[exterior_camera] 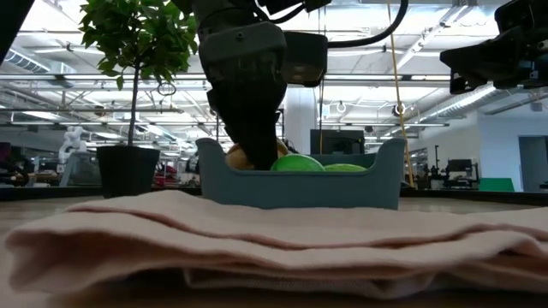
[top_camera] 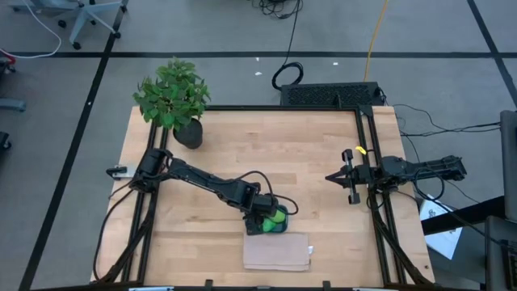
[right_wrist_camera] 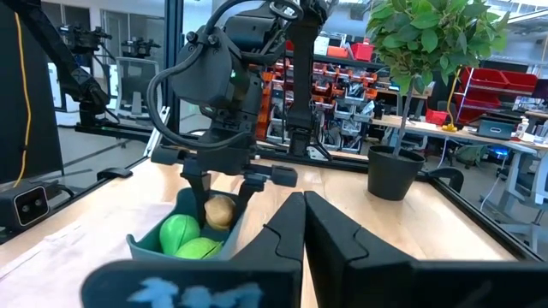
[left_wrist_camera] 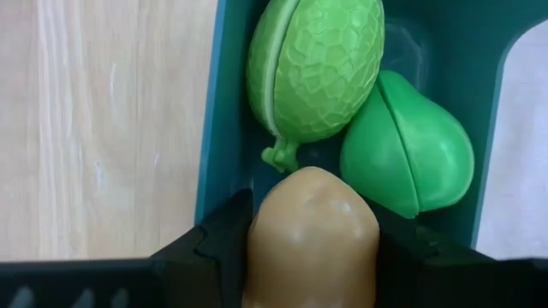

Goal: Pick and placing Produce into tupperware
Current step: Put the brown potato into the blue bin

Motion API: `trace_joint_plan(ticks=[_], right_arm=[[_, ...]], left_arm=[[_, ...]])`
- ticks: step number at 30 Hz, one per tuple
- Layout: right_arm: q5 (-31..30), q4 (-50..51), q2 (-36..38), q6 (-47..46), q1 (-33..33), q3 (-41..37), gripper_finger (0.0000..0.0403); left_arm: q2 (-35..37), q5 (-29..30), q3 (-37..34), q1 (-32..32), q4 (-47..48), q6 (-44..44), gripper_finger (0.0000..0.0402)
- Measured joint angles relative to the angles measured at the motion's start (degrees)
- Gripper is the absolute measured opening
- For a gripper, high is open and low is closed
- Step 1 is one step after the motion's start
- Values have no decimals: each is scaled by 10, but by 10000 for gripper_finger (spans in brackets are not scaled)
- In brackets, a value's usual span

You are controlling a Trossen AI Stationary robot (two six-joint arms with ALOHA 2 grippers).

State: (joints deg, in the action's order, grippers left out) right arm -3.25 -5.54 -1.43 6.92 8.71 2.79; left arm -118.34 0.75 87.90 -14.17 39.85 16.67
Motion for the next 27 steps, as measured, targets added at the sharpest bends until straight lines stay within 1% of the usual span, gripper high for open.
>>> trace_joint_plan(ticks=[7,14,17,25,27], right_arm=[[0,0,0,0,0,0,0],[0,0,0,0,0,0,0],[0,0,0,0,0,0,0],[0,0,0,0,0,0,0],[0,0,0,0,0,0,0]], left_arm=[[0,-5,0,0,-1,0,177],[0,-5,0,0,-6,0,211],[0,-6,0,0,-6,0,219],[0,-18,1,0,-4,1,209],[2,-24,8,0,12,1,205]])
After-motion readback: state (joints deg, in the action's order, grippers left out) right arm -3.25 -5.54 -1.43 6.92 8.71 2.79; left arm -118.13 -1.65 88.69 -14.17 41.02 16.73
